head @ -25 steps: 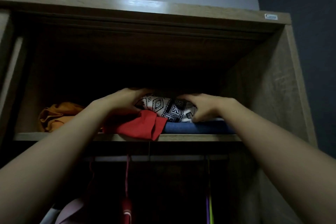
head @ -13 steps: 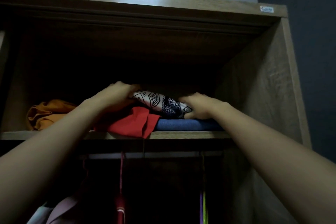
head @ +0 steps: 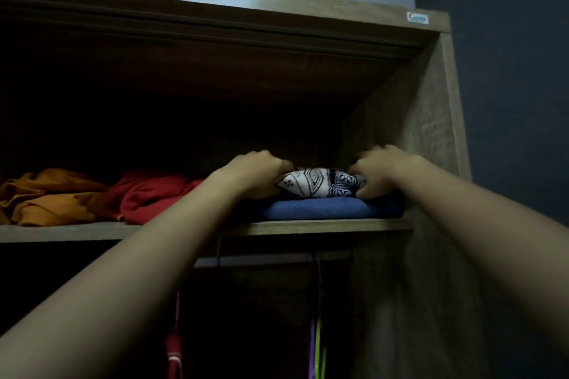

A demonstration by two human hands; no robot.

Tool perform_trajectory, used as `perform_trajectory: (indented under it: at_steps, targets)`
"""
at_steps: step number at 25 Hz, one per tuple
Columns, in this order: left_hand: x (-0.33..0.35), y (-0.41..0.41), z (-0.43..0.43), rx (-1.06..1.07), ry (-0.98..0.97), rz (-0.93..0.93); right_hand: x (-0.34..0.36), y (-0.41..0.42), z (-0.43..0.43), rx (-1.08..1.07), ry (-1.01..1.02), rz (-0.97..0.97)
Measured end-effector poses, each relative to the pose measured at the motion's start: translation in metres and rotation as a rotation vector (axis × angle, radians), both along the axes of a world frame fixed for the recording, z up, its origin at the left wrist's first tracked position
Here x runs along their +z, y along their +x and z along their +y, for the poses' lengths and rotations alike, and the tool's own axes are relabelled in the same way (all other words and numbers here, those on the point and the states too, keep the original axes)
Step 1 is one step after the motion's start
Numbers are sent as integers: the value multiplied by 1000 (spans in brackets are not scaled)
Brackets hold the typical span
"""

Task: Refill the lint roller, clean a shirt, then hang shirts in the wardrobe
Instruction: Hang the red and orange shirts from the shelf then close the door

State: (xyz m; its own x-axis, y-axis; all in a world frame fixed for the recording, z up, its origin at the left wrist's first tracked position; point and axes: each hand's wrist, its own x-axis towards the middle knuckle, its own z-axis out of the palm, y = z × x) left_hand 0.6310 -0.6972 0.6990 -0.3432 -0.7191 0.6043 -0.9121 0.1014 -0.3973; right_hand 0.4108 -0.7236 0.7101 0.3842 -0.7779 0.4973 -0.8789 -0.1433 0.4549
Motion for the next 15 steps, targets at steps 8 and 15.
perform_trajectory:
  at_steps: [8,15]
  targets:
    - [2,1,12,-32,161,14,-2,-2,3,31,-9,-40]
    - [-3,7,39,56,617,255,-9,-1,0,-72,260,-54]
